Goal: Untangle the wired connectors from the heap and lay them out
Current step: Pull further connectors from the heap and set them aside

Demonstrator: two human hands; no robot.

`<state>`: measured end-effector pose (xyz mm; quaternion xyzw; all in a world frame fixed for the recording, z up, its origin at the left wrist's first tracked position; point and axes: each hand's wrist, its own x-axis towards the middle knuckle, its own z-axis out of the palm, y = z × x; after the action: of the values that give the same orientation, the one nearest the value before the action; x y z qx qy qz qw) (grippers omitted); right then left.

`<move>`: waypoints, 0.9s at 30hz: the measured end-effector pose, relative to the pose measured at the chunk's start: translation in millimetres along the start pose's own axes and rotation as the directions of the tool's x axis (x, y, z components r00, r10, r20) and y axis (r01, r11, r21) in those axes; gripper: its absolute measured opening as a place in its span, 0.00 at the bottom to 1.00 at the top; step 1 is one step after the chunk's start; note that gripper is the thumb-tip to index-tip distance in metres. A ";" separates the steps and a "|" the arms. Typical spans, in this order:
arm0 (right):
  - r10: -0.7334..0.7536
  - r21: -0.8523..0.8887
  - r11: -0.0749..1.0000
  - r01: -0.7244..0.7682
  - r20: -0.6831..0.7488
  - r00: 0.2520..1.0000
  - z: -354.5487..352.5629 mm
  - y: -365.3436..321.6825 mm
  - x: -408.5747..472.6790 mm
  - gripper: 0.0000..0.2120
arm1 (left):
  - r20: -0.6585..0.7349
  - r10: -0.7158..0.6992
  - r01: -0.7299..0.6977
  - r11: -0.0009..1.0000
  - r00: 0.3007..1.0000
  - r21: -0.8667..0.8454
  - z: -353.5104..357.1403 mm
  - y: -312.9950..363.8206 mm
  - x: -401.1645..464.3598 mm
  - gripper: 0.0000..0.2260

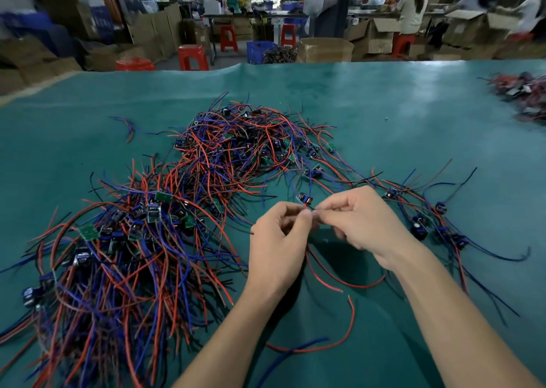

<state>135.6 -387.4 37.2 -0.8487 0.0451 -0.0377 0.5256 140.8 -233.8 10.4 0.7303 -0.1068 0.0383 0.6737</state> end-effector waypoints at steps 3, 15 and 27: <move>-0.055 -0.123 0.990 0.067 0.100 0.993 1.8 -6.7 -6.7 0.11 | -0.058 0.000 0.003 0.999 0.998 0.044 -0.1 -2.0 2.0 0.10; 0.109 0.263 0.961 -0.084 -0.082 0.991 16.4 -7.0 -0.8 0.14 | 0.018 0.020 -0.020 1.000 1.000 0.001 -2.0 -8.0 4.3 0.09; -0.061 0.467 0.871 0.154 -0.208 0.976 15.7 -9.7 -0.6 0.06 | 0.034 0.113 -0.117 0.983 0.993 0.144 -1.2 -6.1 4.2 0.11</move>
<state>137.2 -369.1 38.8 -0.6856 0.0362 -0.1565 0.7100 146.3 -232.6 5.3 0.7706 -0.1543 0.0752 0.6137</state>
